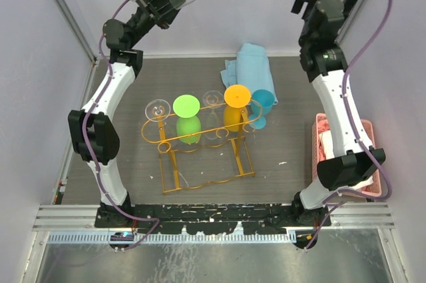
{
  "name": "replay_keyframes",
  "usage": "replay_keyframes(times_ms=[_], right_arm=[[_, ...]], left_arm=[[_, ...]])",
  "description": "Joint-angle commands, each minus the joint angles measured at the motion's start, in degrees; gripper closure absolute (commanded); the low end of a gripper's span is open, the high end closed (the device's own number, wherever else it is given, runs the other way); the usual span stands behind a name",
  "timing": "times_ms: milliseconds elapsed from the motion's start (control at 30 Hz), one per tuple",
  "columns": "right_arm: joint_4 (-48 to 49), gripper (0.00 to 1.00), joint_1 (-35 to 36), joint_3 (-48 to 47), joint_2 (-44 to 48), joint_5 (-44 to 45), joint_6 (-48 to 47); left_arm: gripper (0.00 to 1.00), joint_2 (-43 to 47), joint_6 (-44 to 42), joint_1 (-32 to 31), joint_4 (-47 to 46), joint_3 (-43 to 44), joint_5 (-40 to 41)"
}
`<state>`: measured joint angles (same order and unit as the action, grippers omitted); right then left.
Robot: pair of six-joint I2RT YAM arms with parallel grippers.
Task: Place the wine glass upside down on the wine glass rack
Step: Pick up the wine glass.
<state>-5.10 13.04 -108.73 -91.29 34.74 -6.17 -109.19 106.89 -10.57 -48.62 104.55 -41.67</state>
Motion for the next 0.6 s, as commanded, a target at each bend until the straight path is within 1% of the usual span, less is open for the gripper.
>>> replay_keyframes(times_ms=[0, 133, 167, 300, 400, 500, 567], right_arm=[[-4.68, 0.05, -4.15, -2.19, 2.19, -10.16, 14.06], [-6.26, 0.05, -6.35, -0.64, 4.21, -20.6, 20.65], [-6.34, 0.05, -7.21, 0.2, 4.99, -27.44, 22.89], [-5.24, 0.07, -12.19, 3.55, 6.63, -45.33, 34.66], [-2.77, 0.1, -14.47, 5.48, 6.56, -56.55, 43.23], [1.18, 0.1, -15.0, 7.58, 6.98, -63.58, 49.8], [5.82, 0.1, -15.46, 9.65, 7.02, -68.89, 55.48]], left_arm=[[1.0, 3.18, 0.47, -0.33, -3.98, 0.01, 0.53], [1.0, 3.96, 0.51, -0.55, -5.31, -2.03, 0.27], [1.0, 4.11, 0.63, -0.67, -5.87, -2.55, 0.23], [1.0, 4.14, 2.83, -0.68, -9.47, -4.13, 0.25], [1.0, 4.16, 4.58, -0.64, -12.49, -5.39, 0.46], [1.0, 4.28, 5.41, -0.64, -14.09, -6.31, 0.2], [1.0, 4.53, 5.67, -0.68, -14.73, -6.95, -0.04]])
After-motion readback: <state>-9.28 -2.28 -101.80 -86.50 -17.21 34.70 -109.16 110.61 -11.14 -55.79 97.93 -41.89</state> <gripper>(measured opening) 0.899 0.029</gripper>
